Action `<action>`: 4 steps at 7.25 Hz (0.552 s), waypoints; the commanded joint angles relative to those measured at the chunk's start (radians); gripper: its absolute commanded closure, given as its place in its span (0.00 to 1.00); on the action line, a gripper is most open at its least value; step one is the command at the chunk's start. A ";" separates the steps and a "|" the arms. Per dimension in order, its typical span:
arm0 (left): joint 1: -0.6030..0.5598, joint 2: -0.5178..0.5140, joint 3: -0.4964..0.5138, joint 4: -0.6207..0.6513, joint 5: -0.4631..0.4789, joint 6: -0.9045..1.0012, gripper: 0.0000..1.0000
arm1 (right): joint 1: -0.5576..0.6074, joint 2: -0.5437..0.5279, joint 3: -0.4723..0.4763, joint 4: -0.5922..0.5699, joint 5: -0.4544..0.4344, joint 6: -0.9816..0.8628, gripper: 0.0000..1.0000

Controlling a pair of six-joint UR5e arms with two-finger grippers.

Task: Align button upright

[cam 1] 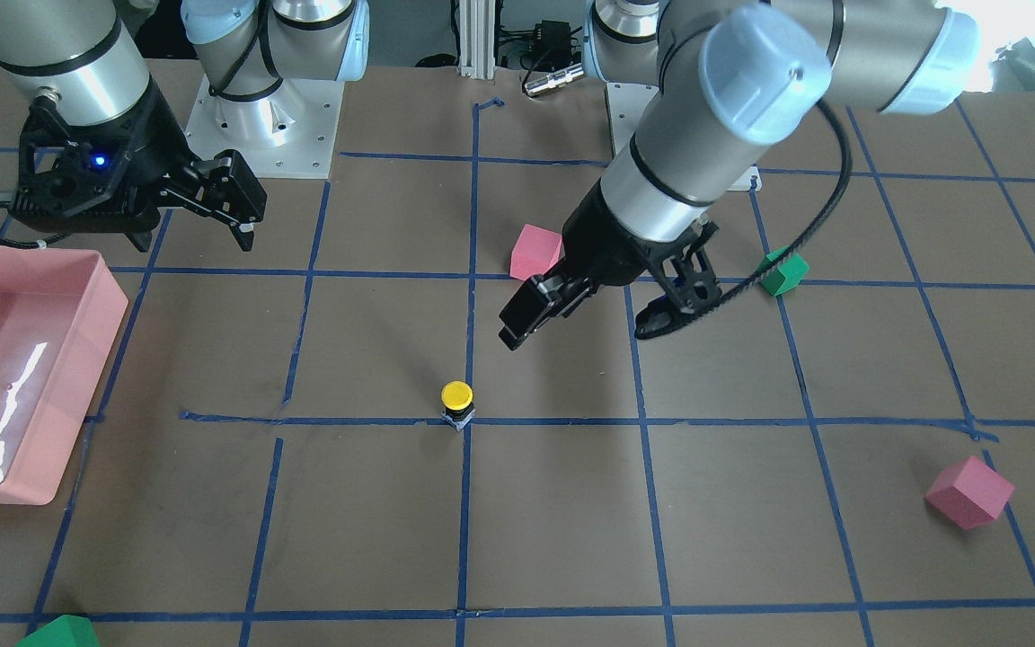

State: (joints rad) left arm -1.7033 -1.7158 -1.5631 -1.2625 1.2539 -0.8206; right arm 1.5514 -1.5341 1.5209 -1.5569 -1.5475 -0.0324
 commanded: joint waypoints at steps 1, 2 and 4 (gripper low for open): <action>0.004 0.134 -0.012 -0.078 0.211 0.316 0.00 | 0.001 0.000 -0.002 -0.005 0.004 0.002 0.00; 0.007 0.156 -0.015 -0.127 0.249 0.542 0.00 | 0.002 -0.001 -0.001 -0.052 0.033 0.009 0.00; 0.037 0.176 -0.008 -0.190 0.249 0.781 0.00 | 0.009 -0.011 -0.001 -0.049 0.034 0.009 0.00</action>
State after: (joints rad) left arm -1.6859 -1.5573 -1.5758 -1.4115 1.4934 -0.1913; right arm 1.5571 -1.5401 1.5199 -1.6023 -1.5172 -0.0240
